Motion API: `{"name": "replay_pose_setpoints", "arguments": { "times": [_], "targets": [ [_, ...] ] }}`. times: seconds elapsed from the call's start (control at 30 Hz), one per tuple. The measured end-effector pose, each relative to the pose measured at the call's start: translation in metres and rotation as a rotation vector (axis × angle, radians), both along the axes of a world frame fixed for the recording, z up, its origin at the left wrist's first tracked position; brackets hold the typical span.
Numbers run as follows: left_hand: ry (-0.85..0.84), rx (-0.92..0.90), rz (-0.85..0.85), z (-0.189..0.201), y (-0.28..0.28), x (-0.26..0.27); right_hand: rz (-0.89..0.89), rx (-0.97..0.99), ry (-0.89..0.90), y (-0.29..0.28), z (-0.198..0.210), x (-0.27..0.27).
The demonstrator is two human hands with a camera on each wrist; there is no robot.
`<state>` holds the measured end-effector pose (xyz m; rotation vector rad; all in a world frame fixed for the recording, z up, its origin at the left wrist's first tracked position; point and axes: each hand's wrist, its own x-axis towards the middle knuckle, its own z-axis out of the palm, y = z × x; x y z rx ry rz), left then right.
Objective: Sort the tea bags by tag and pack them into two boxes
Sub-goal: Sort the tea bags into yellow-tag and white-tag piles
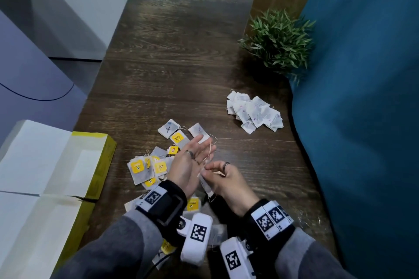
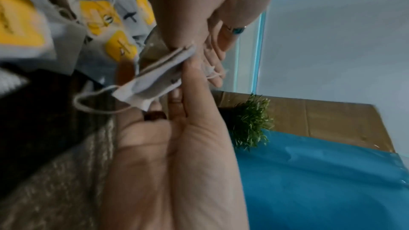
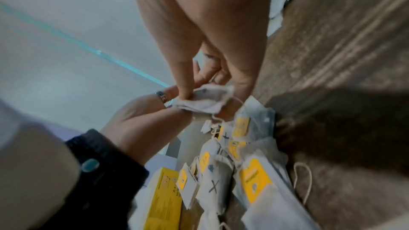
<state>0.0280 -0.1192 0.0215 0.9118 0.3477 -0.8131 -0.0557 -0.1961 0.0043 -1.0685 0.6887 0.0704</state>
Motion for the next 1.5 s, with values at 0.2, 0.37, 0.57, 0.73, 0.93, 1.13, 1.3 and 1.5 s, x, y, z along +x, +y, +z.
{"name": "replay_pose_setpoints", "arguments": {
  "times": [0.2, 0.37, 0.57, 0.73, 0.93, 1.13, 1.3, 1.5],
  "targets": [
    [0.138, -0.107, -0.024, -0.008, -0.007, 0.012, 0.009, -0.203, -0.04, -0.018, -0.01, -0.002],
    [-0.198, 0.246, -0.151, -0.009, -0.03, 0.048, -0.083, -0.413, 0.02, -0.071, -0.009, 0.006],
    [-0.852, 0.909, -0.578, -0.042, -0.041, 0.107, -0.332, -0.801, 0.154, -0.162, -0.012, 0.037],
    [-1.044, 1.112, -0.916, -0.042, -0.048, 0.115, -0.125, -1.171, 0.303, -0.157, -0.012, 0.048],
    [-0.981, 1.128, -0.92, -0.035, -0.042, 0.111, 0.652, -1.007, -0.025, -0.079, -0.029, 0.046],
    [-0.818, 0.867, -0.553, -0.015, -0.011, 0.114, 0.895, -1.116, 0.088, -0.059, -0.031, 0.059],
    [-0.631, 0.743, -0.418, -0.005, 0.023, 0.105, 0.863, -1.092, 0.123, -0.053, -0.034, 0.06],
    [-0.521, 0.651, -0.435, -0.005, 0.042, 0.084, 0.699, -0.904, 0.104, -0.06, -0.033, 0.05]
  ]
}}
